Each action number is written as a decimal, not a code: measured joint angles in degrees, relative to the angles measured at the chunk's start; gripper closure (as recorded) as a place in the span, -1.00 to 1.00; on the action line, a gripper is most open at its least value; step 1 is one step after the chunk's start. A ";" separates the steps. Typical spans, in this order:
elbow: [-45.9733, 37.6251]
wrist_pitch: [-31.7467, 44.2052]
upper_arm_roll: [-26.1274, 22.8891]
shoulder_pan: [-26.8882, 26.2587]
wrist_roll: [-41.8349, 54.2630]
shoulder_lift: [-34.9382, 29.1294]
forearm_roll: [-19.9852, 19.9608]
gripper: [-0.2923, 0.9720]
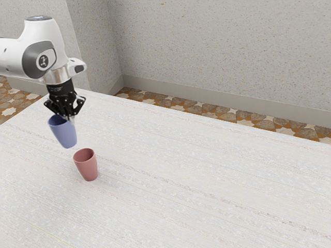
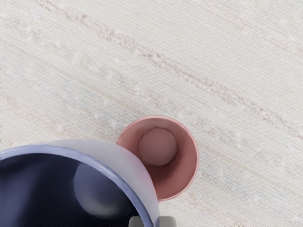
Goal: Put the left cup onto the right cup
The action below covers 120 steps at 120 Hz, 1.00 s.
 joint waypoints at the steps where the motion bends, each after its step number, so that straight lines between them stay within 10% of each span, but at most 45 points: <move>1: -0.01 -0.06 -0.01 0.02 -0.13 -0.03 0.00 0.70; 120: -3.41 -0.97 -1.95 -2.20 -14.06 -1.90 -0.93 0.70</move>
